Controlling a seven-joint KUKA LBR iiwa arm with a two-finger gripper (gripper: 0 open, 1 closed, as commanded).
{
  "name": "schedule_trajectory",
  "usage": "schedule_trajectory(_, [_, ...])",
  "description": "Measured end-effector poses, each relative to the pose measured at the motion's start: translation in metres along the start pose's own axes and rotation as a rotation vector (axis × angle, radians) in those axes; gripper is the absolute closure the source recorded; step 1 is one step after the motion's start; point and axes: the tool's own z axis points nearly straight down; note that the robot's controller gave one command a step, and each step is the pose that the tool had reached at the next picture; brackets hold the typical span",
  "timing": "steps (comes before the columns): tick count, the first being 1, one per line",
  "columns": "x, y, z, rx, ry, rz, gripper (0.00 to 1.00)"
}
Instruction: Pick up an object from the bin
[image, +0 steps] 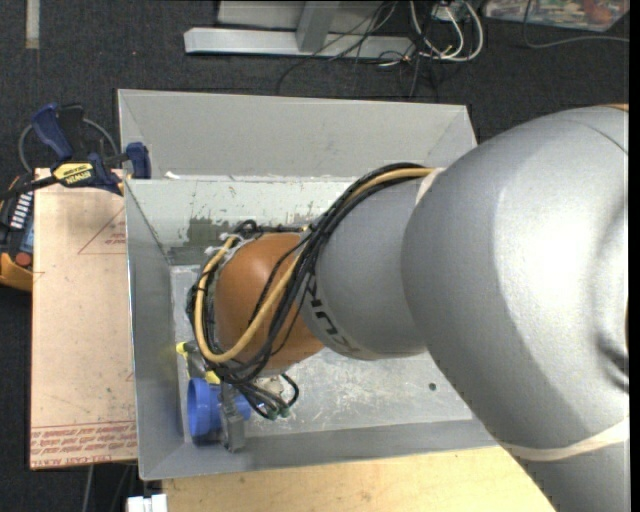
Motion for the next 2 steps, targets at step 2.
schedule_trajectory(2, [-0.0059, 0.0062, -0.0076, 0.006, 0.017, 0.188, 1.00])
